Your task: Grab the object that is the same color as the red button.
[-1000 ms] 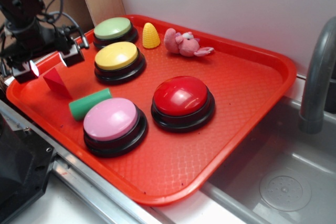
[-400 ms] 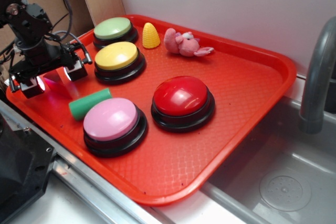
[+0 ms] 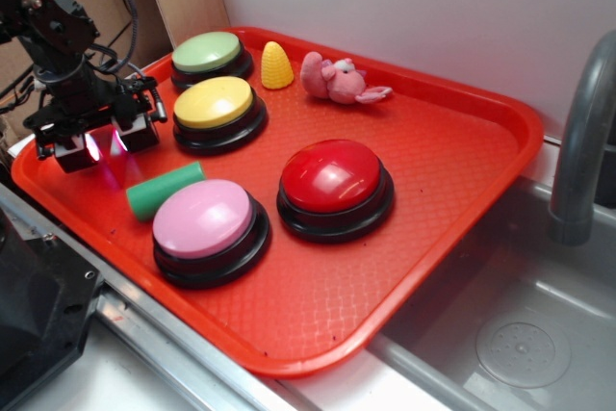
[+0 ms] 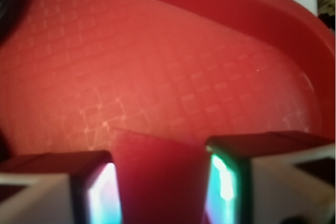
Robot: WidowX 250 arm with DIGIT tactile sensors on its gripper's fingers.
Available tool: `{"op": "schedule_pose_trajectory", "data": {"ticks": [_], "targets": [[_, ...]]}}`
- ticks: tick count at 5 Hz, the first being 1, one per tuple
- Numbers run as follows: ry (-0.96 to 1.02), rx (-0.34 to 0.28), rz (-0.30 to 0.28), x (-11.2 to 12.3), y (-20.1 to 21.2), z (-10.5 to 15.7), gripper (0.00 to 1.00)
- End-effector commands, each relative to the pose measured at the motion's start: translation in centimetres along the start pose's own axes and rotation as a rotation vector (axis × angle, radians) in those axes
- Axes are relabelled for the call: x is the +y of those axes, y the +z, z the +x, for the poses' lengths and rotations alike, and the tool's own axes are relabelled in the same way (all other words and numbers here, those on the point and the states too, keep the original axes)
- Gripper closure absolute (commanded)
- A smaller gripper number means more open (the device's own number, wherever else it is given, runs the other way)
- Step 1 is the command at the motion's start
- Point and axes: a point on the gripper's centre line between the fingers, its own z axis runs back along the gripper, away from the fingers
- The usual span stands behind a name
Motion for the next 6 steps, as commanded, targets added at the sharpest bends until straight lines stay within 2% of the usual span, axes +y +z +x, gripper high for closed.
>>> {"op": "schedule_pose_trajectory", "data": {"ticks": [1,2,3,4,5,6], "targets": [[-0.207,-0.006,-0.009,-1.4,5.5,2.6,1.0],[-0.452,0.104,-0.039,-4.9,9.6,1.3,1.0],[-0.687,0.18,-0.117,-7.8,14.1,-0.7,1.0],[-0.787,0.165,-0.2,-9.4,18.3,-2.4,1.0],[-0.814,0.164,-0.252,-10.5,20.6,-2.6,1.0],[-0.818,0.125,-0.266,-12.2,21.2,-2.3,1.0]]}}
